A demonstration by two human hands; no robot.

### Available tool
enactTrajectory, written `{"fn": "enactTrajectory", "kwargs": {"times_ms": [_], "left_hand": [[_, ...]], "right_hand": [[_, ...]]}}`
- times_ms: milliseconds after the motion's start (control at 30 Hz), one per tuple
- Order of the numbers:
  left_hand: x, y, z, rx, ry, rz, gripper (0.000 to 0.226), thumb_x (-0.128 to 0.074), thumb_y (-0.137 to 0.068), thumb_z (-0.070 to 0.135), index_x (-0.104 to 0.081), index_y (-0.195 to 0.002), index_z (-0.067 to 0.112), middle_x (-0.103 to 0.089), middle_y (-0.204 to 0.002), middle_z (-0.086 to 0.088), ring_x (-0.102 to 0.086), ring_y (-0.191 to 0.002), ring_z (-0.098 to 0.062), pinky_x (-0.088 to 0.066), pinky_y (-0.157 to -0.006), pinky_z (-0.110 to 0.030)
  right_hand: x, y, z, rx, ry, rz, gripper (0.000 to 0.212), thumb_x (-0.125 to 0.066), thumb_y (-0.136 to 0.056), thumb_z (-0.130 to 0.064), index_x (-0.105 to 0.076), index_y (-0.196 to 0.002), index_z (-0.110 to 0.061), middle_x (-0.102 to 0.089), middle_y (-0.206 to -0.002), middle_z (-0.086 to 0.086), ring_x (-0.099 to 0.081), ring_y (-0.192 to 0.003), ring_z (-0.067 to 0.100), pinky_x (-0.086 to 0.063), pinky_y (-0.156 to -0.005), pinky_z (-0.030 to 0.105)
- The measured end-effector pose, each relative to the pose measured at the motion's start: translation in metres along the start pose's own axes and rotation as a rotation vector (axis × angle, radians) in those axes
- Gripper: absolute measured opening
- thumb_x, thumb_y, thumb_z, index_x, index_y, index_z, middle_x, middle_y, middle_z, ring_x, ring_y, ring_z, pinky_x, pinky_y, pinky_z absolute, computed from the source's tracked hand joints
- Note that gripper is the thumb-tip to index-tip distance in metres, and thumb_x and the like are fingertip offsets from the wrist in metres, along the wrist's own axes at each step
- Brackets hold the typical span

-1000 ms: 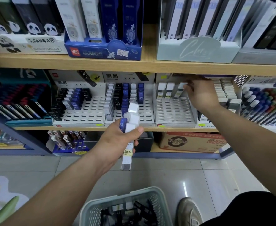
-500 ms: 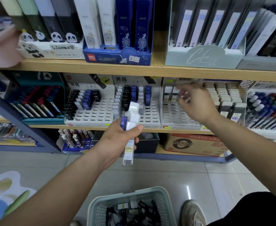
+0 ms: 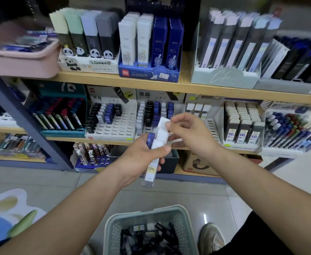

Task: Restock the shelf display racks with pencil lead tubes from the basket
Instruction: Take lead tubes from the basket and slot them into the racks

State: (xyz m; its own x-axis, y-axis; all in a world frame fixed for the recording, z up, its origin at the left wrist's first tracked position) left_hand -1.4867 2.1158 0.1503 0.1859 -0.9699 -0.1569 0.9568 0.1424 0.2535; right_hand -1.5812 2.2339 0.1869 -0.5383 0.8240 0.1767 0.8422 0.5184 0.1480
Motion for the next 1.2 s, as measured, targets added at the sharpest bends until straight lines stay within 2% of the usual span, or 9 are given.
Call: {"fn": "enactTrajectory", "kwargs": {"times_ms": [167,433,567,667,867,1000,1067,1133,1200], "left_hand": [[0.0,0.006,-0.005,-0.002,-0.038,-0.058,0.019,-0.07,-0.091,0.005,-0.057,-0.102,0.013,-0.06,-0.071,0.001,-0.058,-0.061,-0.014,-0.05,-0.053,-0.03],[0.007,0.003,-0.007,0.01,-0.086,-0.025,0.024,-0.072,-0.091,0.011,-0.058,-0.111,0.009,-0.065,-0.086,-0.008,-0.056,-0.064,-0.015,-0.049,-0.055,-0.032],[0.01,-0.006,-0.009,0.032,-0.086,0.039,0.022,-0.07,-0.092,0.013,-0.058,-0.11,0.012,-0.069,-0.079,0.0,-0.056,-0.062,-0.015,-0.05,-0.056,-0.03],[0.009,-0.011,-0.008,0.03,-0.1,0.088,0.01,-0.068,-0.093,0.012,-0.06,-0.098,0.013,-0.066,-0.073,0.001,-0.056,-0.058,-0.012,-0.05,-0.054,-0.029],[0.006,-0.024,-0.011,0.052,-0.133,0.132,0.011,-0.07,-0.093,0.018,-0.061,-0.097,0.014,-0.066,-0.076,-0.004,-0.058,-0.063,-0.016,-0.052,-0.062,-0.033],[-0.004,-0.031,-0.014,0.056,-0.11,0.117,0.012,-0.069,-0.093,0.014,-0.058,-0.099,0.012,-0.064,-0.077,-0.004,-0.057,-0.058,-0.012,-0.051,-0.055,-0.029],[-0.008,-0.035,-0.016,0.061,-0.109,0.114,0.011,-0.068,-0.093,0.013,-0.058,-0.097,0.011,-0.063,-0.078,-0.006,-0.056,-0.057,-0.012,-0.051,-0.054,-0.028],[-0.009,-0.039,-0.019,0.066,-0.12,0.117,0.011,-0.068,-0.093,0.014,-0.058,-0.096,0.013,-0.062,-0.079,-0.008,-0.056,-0.058,-0.013,-0.051,-0.054,-0.028],[-0.01,-0.043,-0.021,0.071,-0.12,0.123,0.011,-0.069,-0.093,0.014,-0.058,-0.096,0.013,-0.062,-0.08,-0.009,-0.056,-0.059,-0.013,-0.051,-0.054,-0.028]], "right_hand": [[-0.005,-0.004,0.002,0.017,0.083,-0.097,0.011,-0.066,-0.095,-0.021,-0.071,-0.099,-0.012,-0.075,-0.093,0.011,-0.068,-0.077,0.017,-0.057,-0.068,0.03],[0.017,-0.017,0.006,0.063,-0.05,0.046,0.007,-0.061,-0.098,-0.015,-0.065,-0.096,-0.01,-0.071,-0.087,0.007,-0.069,-0.071,0.018,-0.059,-0.068,0.033],[0.027,-0.023,0.009,0.095,-0.102,0.116,0.007,-0.059,-0.099,-0.012,-0.062,-0.094,-0.009,-0.07,-0.087,0.009,-0.068,-0.07,0.018,-0.059,-0.067,0.032],[0.045,-0.026,0.012,0.097,-0.087,0.146,0.007,-0.06,-0.099,-0.011,-0.062,-0.099,-0.005,-0.071,-0.089,0.012,-0.069,-0.071,0.019,-0.061,-0.07,0.032],[0.115,-0.038,0.024,0.106,0.147,0.238,0.012,-0.069,-0.092,-0.009,-0.063,-0.1,-0.002,-0.074,-0.091,0.015,-0.074,-0.08,0.03,-0.062,-0.076,0.038],[0.159,-0.059,0.031,0.154,0.405,0.37,0.007,-0.074,-0.086,-0.017,-0.069,-0.082,-0.017,-0.074,-0.081,0.004,-0.072,-0.083,0.032,-0.059,-0.08,0.051],[0.17,-0.072,0.032,0.18,0.592,0.407,0.008,-0.072,-0.087,-0.017,-0.069,-0.081,-0.015,-0.068,-0.074,-0.001,-0.066,-0.075,0.027,-0.054,-0.07,0.031],[0.172,-0.083,0.032,0.204,0.783,0.416,0.007,-0.07,-0.089,-0.017,-0.071,-0.088,-0.01,-0.06,-0.069,-0.004,-0.058,-0.068,0.02,-0.04,-0.056,0.015],[0.176,-0.097,0.037,0.233,0.889,0.42,0.007,-0.067,-0.088,-0.017,-0.07,-0.09,-0.011,-0.065,-0.074,0.002,-0.062,-0.076,0.025,-0.043,-0.063,0.021]]}}
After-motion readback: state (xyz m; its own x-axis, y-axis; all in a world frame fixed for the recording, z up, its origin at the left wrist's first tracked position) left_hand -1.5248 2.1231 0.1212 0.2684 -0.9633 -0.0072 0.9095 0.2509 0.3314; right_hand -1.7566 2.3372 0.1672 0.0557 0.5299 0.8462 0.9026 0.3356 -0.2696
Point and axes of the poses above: each hand's wrist, its own y-axis away from the middle knuckle, its own x-axis out of the back of the hand, z = x × y, the point moved 4 cm from there along -y, towards the middle knuckle
